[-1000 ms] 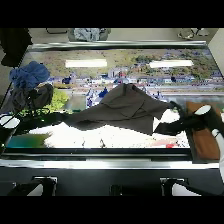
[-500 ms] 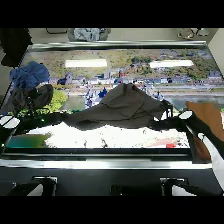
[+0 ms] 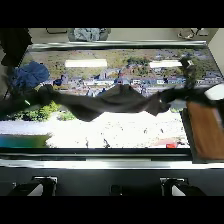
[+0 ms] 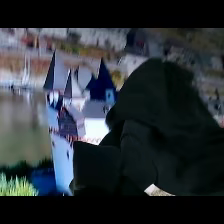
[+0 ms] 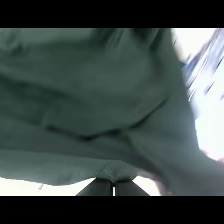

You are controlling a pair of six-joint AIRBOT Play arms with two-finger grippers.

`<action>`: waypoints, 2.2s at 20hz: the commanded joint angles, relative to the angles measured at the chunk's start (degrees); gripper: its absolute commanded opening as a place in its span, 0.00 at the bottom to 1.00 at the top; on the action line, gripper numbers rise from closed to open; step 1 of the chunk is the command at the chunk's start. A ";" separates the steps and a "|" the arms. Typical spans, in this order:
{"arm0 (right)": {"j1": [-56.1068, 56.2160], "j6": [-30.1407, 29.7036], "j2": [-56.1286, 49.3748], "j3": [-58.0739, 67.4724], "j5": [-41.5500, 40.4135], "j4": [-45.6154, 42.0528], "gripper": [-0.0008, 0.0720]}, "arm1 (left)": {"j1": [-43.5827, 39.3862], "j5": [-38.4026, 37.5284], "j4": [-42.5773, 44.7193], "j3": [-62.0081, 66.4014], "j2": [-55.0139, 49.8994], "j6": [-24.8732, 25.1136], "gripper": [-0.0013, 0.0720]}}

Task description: Fold the shirts.

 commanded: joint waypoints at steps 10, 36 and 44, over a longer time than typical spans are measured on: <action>0.02 0.92 21.14 46.42 -6.43 -7.91 0.09 | -1.51 8.39 -0.50 63.91 5.20 -5.64 0.06; 1.86 19.17 -45.13 41.79 12.22 -8.61 0.09 | -3.78 -3.10 7.80 35.41 -44.09 -8.31 0.08; -8.90 9.86 -38.38 41.79 42.49 -19.65 0.86 | 10.38 -39.63 15.47 35.80 -39.56 -12.61 0.92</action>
